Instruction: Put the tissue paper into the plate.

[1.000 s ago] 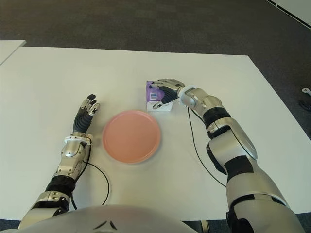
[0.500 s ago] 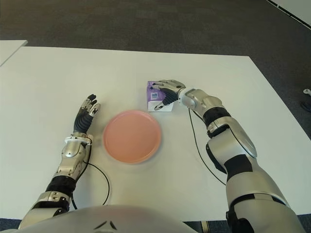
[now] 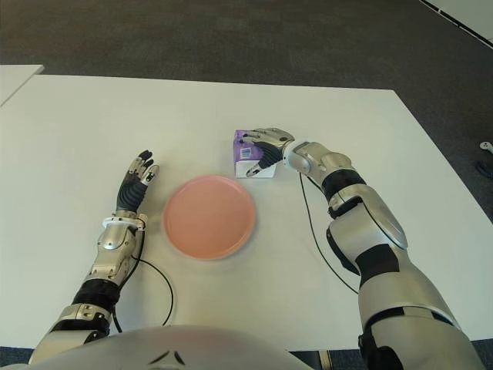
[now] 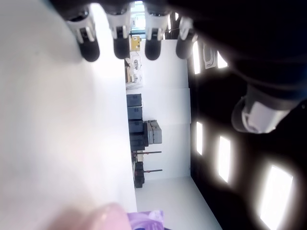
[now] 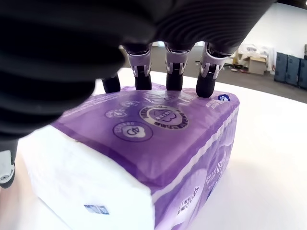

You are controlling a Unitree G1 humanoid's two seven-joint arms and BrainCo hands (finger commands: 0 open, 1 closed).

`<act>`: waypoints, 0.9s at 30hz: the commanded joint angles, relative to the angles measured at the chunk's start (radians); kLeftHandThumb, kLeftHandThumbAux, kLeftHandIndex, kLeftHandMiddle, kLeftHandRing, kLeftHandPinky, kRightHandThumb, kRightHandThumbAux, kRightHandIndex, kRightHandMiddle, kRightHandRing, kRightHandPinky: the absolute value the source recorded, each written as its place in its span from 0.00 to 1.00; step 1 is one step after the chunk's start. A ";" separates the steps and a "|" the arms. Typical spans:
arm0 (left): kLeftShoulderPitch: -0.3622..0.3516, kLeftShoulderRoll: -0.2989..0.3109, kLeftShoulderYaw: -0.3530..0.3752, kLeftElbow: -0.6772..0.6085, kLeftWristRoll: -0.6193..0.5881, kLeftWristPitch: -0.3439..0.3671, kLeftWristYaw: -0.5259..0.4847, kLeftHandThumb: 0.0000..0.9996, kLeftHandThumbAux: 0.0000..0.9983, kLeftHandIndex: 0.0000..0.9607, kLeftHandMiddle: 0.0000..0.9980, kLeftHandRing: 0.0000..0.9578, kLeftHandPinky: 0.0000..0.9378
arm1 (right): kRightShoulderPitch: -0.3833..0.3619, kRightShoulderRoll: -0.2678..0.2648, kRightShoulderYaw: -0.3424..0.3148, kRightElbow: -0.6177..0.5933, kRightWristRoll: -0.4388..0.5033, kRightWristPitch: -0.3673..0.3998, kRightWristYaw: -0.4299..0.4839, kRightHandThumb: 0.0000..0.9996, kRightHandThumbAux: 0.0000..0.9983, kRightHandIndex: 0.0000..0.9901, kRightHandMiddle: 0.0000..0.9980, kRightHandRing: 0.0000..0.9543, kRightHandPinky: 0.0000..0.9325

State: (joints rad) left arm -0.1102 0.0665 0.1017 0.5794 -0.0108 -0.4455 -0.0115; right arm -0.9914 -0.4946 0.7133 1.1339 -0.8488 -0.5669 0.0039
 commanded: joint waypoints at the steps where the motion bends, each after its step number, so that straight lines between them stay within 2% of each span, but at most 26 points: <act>1: 0.055 0.000 0.001 0.058 -0.007 0.056 -0.012 0.00 0.47 0.00 0.00 0.00 0.00 | 0.061 0.013 0.058 0.032 -0.067 0.026 -0.015 0.29 0.43 0.00 0.01 0.00 0.00; 3: 0.055 0.000 0.001 0.060 -0.010 0.053 -0.016 0.00 0.47 0.00 0.00 0.00 0.00 | 0.069 0.020 0.071 0.037 -0.078 0.035 -0.033 0.29 0.44 0.00 0.01 0.00 0.00; 14: 0.056 0.005 0.002 0.058 -0.018 0.060 -0.026 0.00 0.46 0.00 0.00 0.00 0.00 | 0.146 0.088 0.205 0.118 -0.199 0.169 -0.308 0.33 0.53 0.00 0.03 0.00 0.00; 27: 0.060 0.012 0.003 0.067 -0.028 0.044 -0.041 0.00 0.47 0.00 0.00 0.00 0.00 | 0.221 0.147 0.293 0.197 -0.230 0.244 -0.539 0.37 0.62 0.00 0.07 0.04 0.00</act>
State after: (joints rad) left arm -0.1068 0.0758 0.1037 0.5912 -0.0350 -0.4441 -0.0333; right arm -0.9146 -0.3904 0.9284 1.2650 -0.9924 -0.3424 -0.5527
